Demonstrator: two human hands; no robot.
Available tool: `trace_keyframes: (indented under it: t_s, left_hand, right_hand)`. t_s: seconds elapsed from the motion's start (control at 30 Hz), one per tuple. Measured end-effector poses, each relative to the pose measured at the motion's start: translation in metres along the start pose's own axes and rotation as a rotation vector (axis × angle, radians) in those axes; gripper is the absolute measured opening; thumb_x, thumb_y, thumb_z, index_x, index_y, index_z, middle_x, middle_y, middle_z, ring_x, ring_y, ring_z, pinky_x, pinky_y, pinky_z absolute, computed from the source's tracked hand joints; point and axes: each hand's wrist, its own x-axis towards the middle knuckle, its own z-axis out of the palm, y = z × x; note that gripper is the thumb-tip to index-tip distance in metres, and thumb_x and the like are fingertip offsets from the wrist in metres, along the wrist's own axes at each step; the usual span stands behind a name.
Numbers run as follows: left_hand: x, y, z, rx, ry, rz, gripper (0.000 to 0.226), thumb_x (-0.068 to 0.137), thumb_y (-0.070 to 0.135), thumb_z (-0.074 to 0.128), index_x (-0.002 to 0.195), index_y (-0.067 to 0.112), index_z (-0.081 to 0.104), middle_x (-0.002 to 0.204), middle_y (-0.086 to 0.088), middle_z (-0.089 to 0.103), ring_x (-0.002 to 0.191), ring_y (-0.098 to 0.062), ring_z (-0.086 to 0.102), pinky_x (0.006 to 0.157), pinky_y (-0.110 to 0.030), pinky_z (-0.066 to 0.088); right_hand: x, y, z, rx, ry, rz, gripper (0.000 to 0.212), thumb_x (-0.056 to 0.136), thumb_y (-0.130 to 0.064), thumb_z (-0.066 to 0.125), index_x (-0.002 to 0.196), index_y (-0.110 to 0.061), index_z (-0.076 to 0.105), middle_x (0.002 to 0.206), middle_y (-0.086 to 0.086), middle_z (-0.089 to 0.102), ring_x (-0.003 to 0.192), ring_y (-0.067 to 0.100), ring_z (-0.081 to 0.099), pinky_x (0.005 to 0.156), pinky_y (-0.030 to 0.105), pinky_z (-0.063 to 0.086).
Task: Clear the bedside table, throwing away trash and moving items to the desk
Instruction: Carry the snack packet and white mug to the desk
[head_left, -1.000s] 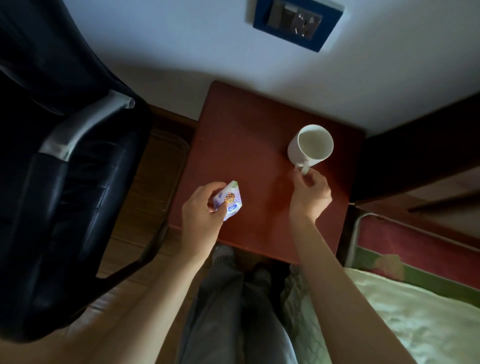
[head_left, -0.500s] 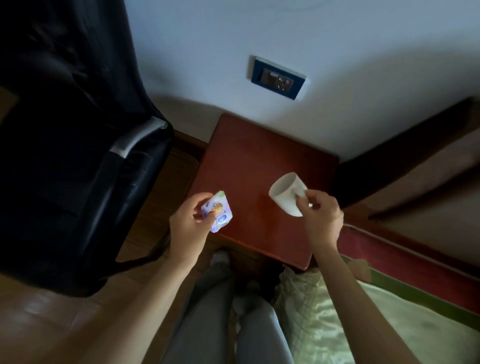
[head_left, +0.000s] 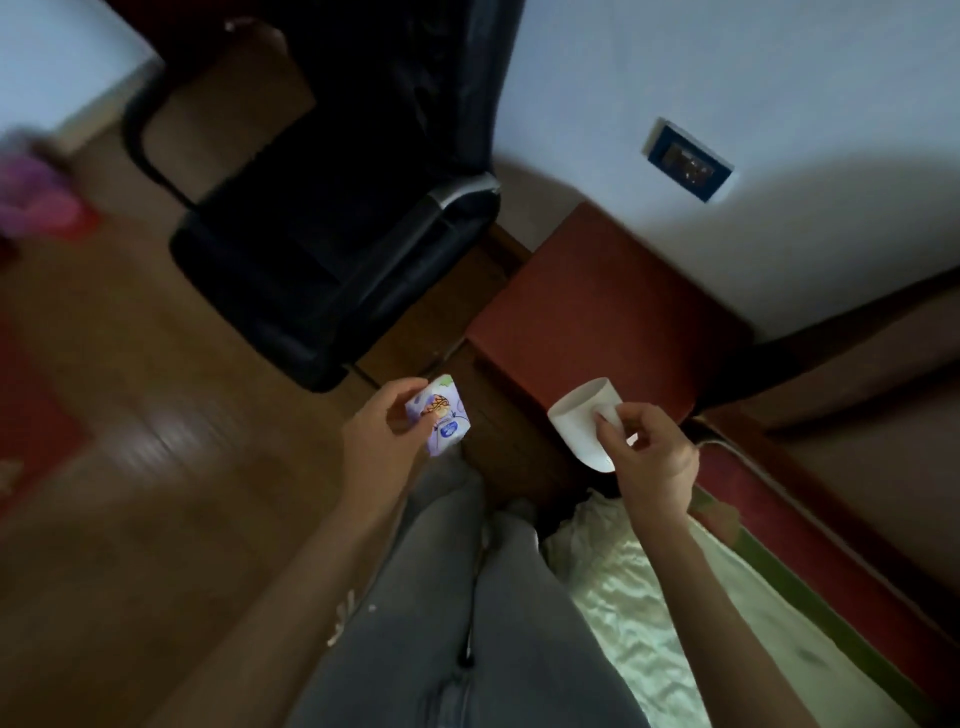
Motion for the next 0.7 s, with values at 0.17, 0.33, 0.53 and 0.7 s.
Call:
trace_keyframes:
  t_s: [0.17, 0.33, 0.53, 0.7]
  left_hand:
    - [-0.042, -0.008, -0.056, -0.057, 0.070, 0.003, 0.032, 0.081, 0.006, 0.070, 0.109, 0.021, 0.063, 0.100, 0.014, 0.066, 0.093, 0.002, 0.065, 0.069, -0.011, 0.054]
    - [-0.069, -0.023, -0.113, -0.099, 0.226, 0.001, 0.032, 0.083, 0.005, 0.068, 0.110, 0.022, 0.061, 0.105, 0.007, 0.064, 0.094, -0.003, 0.063, 0.072, -0.015, 0.054]
    - [-0.090, -0.057, -0.193, -0.215, 0.408, -0.034, 0.032, 0.082, 0.008, 0.068, 0.113, 0.014, 0.062, 0.111, -0.003, 0.066, 0.099, -0.015, 0.064, 0.079, -0.022, 0.055]
    - [-0.099, -0.089, -0.278, -0.245, 0.529, -0.036, 0.032, 0.082, 0.006, 0.069, 0.112, 0.018, 0.063, 0.109, -0.001, 0.066, 0.096, -0.014, 0.064, 0.070, -0.015, 0.054]
  right_hand:
    - [-0.013, -0.047, 0.001, 0.045, -0.148, -0.111, 0.021, 0.073, -0.023, 0.073, 0.071, -0.037, 0.058, 0.063, -0.020, 0.058, 0.067, -0.004, 0.058, 0.056, 0.006, 0.036]
    - [-0.024, -0.106, 0.020, 0.100, -0.257, -0.298, 0.011, 0.078, -0.032, 0.071, 0.075, -0.035, 0.060, 0.070, -0.016, 0.062, 0.069, -0.002, 0.058, 0.057, 0.008, 0.038]
    - [-0.057, -0.183, 0.057, 0.180, -0.353, -0.507, 0.008, 0.080, -0.034, 0.068, 0.081, -0.034, 0.060, 0.072, -0.017, 0.061, 0.069, 0.001, 0.058, 0.056, 0.009, 0.042]
    - [-0.102, -0.241, 0.102, 0.173, -0.415, -0.479, 0.007, 0.080, -0.028, 0.070, 0.084, -0.024, 0.066, 0.073, -0.009, 0.065, 0.066, 0.007, 0.060, 0.058, 0.022, 0.049]
